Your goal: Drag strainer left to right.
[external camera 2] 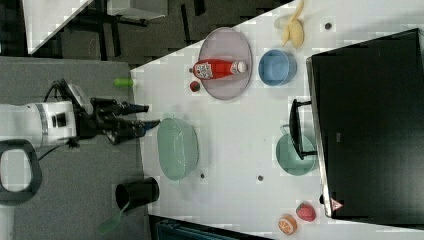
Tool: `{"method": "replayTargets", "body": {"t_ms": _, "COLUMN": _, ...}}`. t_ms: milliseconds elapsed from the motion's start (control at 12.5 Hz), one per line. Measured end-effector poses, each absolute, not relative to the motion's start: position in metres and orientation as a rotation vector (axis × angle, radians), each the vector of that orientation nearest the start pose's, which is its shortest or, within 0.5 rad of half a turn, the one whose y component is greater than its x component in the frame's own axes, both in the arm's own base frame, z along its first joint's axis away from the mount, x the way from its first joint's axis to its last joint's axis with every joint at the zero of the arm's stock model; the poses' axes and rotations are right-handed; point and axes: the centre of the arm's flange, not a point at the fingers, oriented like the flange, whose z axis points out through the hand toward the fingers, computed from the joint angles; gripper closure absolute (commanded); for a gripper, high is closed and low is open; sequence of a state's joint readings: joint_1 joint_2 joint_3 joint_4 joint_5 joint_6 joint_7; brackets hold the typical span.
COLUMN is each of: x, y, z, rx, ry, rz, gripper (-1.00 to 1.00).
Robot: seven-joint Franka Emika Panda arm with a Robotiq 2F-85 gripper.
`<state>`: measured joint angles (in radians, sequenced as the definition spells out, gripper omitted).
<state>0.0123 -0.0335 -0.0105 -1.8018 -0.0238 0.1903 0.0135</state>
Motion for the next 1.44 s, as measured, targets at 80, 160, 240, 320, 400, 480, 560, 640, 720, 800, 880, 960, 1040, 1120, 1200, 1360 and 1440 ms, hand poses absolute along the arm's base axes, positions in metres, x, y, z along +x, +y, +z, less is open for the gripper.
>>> {"method": "replayTargets", "body": {"t_ms": 80, "x": 0.506, "y": -0.007, "z": 0.540, "rx": -2.935, "ry": 1.317, "rz": 0.161, "gripper": -0.59}}
{"method": "replayTargets", "body": {"t_ms": 160, "x": 0.454, "y": -0.013, "z": 0.546, "rx": -2.933, "ry": 1.377, "rz": 0.295, "gripper": -0.82}}
{"method": "replayTargets", "body": {"t_ms": 240, "x": 0.412, "y": -0.017, "z": 0.558, "rx": -2.923, "ry": 1.411, "rz": 0.319, "gripper": -0.99}}
{"method": "replayTargets", "body": {"t_ms": 320, "x": 0.384, "y": -0.020, "z": 0.579, "rx": -2.905, "ry": 1.417, "rz": 0.230, "gripper": -1.00}}
{"method": "replayTargets", "body": {"t_ms": 400, "x": 0.364, "y": -0.021, "z": 0.605, "rx": -2.868, "ry": 1.417, "rz": 0.109, "gripper": -1.00}}
{"method": "replayTargets", "body": {"t_ms": 480, "x": 0.353, "y": -0.018, "z": 0.637, "rx": -2.819, "ry": 1.410, "rz": -0.048, "gripper": -1.00}}
{"method": "replayTargets", "body": {"t_ms": 560, "x": 0.346, "y": -0.012, "z": 0.667, "rx": -2.773, "ry": 1.385, "rz": -0.191, "gripper": -1.00}}
{"method": "replayTargets", "body": {"t_ms": 640, "x": 0.345, "y": -0.004, "z": 0.692, "rx": -2.741, "ry": 1.345, "rz": -0.325, "gripper": -1.00}}
{"method": "replayTargets", "body": {"t_ms": 720, "x": 0.350, "y": 0.009, "z": 0.703, "rx": -2.745, "ry": 1.313, "rz": -0.393, "gripper": -1.00}}
{"method": "replayTargets", "body": {"t_ms": 800, "x": 0.360, "y": 0.029, "z": 0.699, "rx": -2.799, "ry": 1.279, "rz": -0.397, "gripper": -1.00}}
{"method": "replayTargets", "body": {"t_ms": 880, "x": 0.378, "y": 0.060, "z": 0.685, "rx": -2.858, "ry": 1.209, "rz": -0.396, "gripper": -1.00}}
{"method": "replayTargets", "body": {"t_ms": 960, "x": 0.399, "y": 0.101, "z": 0.662, "rx": -2.919, "ry": 1.118, "rz": -0.401, "gripper": -1.00}}
{"method": "replayTargets", "body": {"t_ms": 1040, "x": 0.415, "y": 0.145, "z": 0.629, "rx": -2.988, "ry": 1.035, "rz": -0.356, "gripper": -1.00}}
{"method": "replayTargets", "body": {"t_ms": 1120, "x": 0.423, "y": 0.188, "z": 0.590, "rx": -3.039, "ry": 0.973, "rz": -0.297, "gripper": -1.00}}
{"method": "replayTargets", "body": {"t_ms": 1200, "x": 0.425, "y": 0.228, "z": 0.549, "rx": -3.064, "ry": 0.933, "rz": -0.219, "gripper": -1.00}}
{"method": "replayTargets", "body": {"t_ms": 1360, "x": 0.424, "y": 0.280, "z": 0.474, "rx": -3.066, "ry": 0.958, "rz": -0.050, "gripper": -1.00}}
{"method": "replayTargets", "body": {"t_ms": 1440, "x": 0.427, "y": 0.292, "z": 0.447, "rx": -3.051, "ry": 1.008, "rz": -0.001, "gripper": -1.00}}
